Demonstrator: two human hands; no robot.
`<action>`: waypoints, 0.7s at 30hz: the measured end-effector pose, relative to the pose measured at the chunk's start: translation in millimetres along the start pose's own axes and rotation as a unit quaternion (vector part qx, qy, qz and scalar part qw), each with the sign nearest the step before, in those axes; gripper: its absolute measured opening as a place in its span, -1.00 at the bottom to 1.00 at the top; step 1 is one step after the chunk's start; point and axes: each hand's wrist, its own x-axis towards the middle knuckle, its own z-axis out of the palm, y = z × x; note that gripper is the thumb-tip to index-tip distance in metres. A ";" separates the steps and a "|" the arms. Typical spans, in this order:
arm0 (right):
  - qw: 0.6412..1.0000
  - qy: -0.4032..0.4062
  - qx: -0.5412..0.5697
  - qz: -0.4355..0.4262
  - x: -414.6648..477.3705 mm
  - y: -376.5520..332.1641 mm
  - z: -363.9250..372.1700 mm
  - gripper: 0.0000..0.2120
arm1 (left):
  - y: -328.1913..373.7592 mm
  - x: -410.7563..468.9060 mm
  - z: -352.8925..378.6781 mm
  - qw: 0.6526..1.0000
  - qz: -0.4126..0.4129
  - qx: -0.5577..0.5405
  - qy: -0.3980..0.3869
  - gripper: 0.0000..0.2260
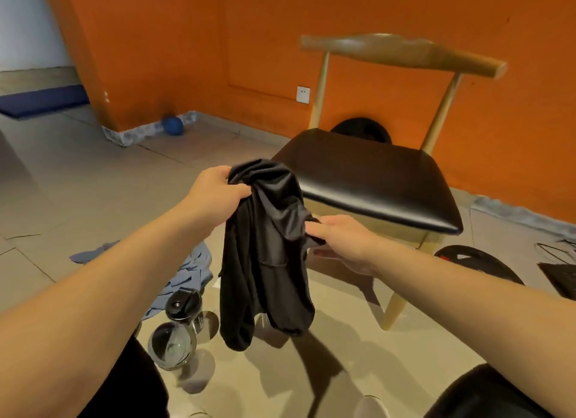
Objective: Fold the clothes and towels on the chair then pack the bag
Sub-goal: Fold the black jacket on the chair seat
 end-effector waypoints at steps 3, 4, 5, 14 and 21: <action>0.996 0.023 0.085 -0.027 -10.1 -13.3 -12.8 -0.70 | -14.0 11.1 13.2 0.995 -0.017 0.092 -0.042 -0.92; 0.992 0.030 0.115 -0.030 -12.0 -16.5 -15.3 -0.69 | -16.9 12.7 19.8 0.992 -0.024 0.100 -0.070 -0.91; 0.989 0.038 0.141 -0.029 -12.8 -18.8 -16.8 -0.69 | -18.0 13.3 27.4 0.990 -0.032 0.092 -0.098 -0.88; 0.941 0.073 0.331 0.008 -12.7 -38.1 -8.1 -0.80 | -13.6 0.8 74.9 0.954 -0.012 0.056 -0.294 -0.67; 0.969 0.081 0.226 -0.049 -10.6 -20.3 -17.3 -0.85 | -30.5 6.4 76.8 0.939 -0.008 0.085 -0.332 -0.63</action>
